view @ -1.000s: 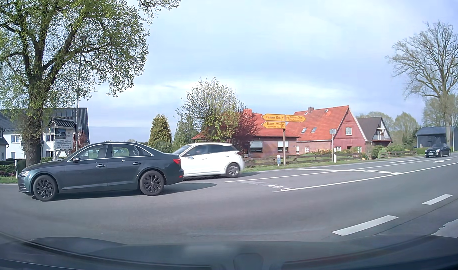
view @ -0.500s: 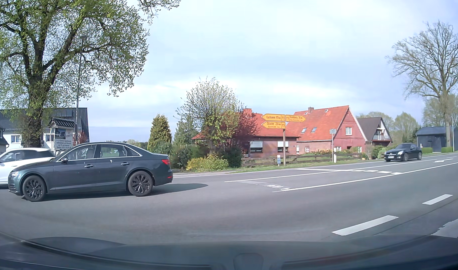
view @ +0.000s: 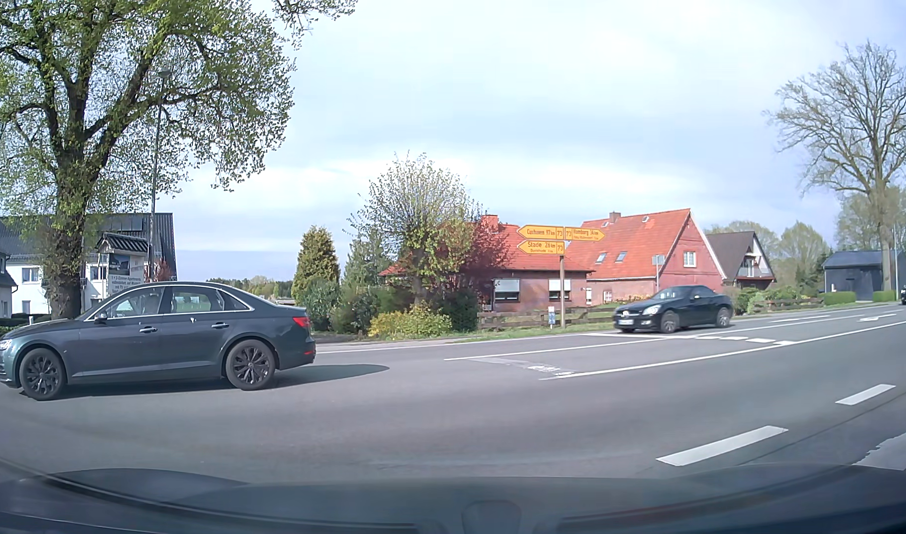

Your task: Follow the waypoints while adhering to traffic rules and regulations

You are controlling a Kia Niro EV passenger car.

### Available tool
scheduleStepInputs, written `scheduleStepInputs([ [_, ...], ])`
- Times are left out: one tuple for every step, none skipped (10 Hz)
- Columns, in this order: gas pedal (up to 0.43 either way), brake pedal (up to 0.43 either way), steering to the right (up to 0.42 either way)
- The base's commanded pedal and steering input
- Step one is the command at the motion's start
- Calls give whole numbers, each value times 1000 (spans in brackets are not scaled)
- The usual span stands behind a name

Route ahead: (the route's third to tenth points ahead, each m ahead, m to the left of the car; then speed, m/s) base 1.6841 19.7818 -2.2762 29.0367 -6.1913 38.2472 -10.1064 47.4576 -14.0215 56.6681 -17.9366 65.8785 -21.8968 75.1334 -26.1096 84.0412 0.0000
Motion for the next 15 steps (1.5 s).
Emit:
scheduleStepInputs([
  [0, 195, -452],
  [0, 195, -452],
  [0, 195, -452],
  [0, 195, -452],
  [0, 195, -452],
  [0, 195, -452],
  [0, 189, -452],
  [0, 195, -452],
  [0, 189, -452],
  [0, 189, -452],
  [0, 189, -452],
  [0, 195, -452],
  [0, 189, -452],
  [0, 189, -452],
  [0, 189, -452],
])
